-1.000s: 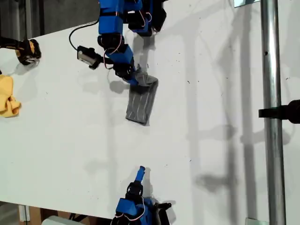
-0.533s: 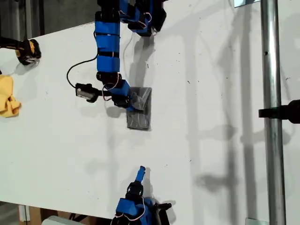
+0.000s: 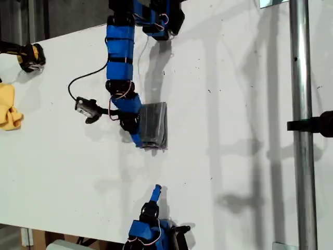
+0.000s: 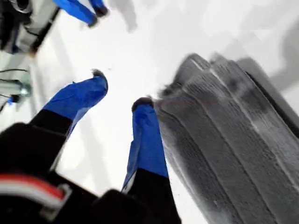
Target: Grasp corners of a towel and fold twice.
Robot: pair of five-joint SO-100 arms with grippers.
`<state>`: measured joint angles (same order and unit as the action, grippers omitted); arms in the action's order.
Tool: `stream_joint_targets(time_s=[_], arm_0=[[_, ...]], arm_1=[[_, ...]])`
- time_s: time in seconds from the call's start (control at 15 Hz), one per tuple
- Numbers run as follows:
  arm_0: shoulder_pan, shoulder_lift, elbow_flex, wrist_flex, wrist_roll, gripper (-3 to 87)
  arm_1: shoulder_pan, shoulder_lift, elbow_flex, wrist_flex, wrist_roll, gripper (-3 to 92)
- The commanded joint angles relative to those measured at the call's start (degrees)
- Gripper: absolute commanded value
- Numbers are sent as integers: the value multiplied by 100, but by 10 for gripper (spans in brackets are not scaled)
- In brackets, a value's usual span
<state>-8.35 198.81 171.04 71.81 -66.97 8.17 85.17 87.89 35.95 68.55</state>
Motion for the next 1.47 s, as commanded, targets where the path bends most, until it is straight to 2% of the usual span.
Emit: stream_joint_targets(time_s=[0.0, 0.07, 0.13, 0.27, 0.33, 0.47, 0.53, 0.6, 0.73, 0.8, 0.87, 0.93, 1.0, 1.07, 1.13, 1.2, 1.4], arm_0=[[62, 44, -141, 18, 9, 116], [62, 44, -141, 18, 26, 114], [62, 44, -132, -9, 53, 113], [44, 44, -79, -114, 105, 114], [35, 44, 9, -220, 62, 110], [-18, 44, 378, -387, -97, 107], [-114, 44, 598, -413, -492, 104], [-114, 44, 747, -475, -624, 96], [-97, 44, 756, -149, -879, 88], [-123, 44, 765, 88, -1705, 88], [-105, 26, 765, 246, -1995, 88], [0, 26, 765, 246, -1072, 88], [176, 26, 765, 246, -123, 92], [853, 26, 738, 316, -492, 87], [1494, 26, 738, 308, 26, 87], [2030, 26, 756, 272, 932, 87], [2742, 26, 756, 264, 932, 87]], arm_1=[[-9, 1819, 721, -510, -44, 155], [79, 2663, 1371, -501, -53, 122], [202, 3612, 2276, -448, -62, 27], [396, 5722, 4271, -185, 255, 14], [422, 6829, 5150, 167, 475, 24], [255, 9158, 6592, 1521, 1178, 20], [141, 10301, 7058, 2294, 1406, 18], [70, 10222, 7049, 2821, 1556, 18], [35, 10318, 7436, 3208, 1802, 19], [44, 10318, 7620, 3718, 2206, 22], [-18, 10318, 7770, 4351, 2575, 50], [-123, 10318, 7875, 4465, 2259, 93], [-237, 10318, 7813, 4579, 1811, 97], [-396, 10318, 7813, 4579, 1688, 97], [-536, 10318, 7813, 4579, 1688, 97], [-642, 10318, 7813, 4579, 1688, 97], [-791, 10318, 7813, 4579, 1688, 97]])
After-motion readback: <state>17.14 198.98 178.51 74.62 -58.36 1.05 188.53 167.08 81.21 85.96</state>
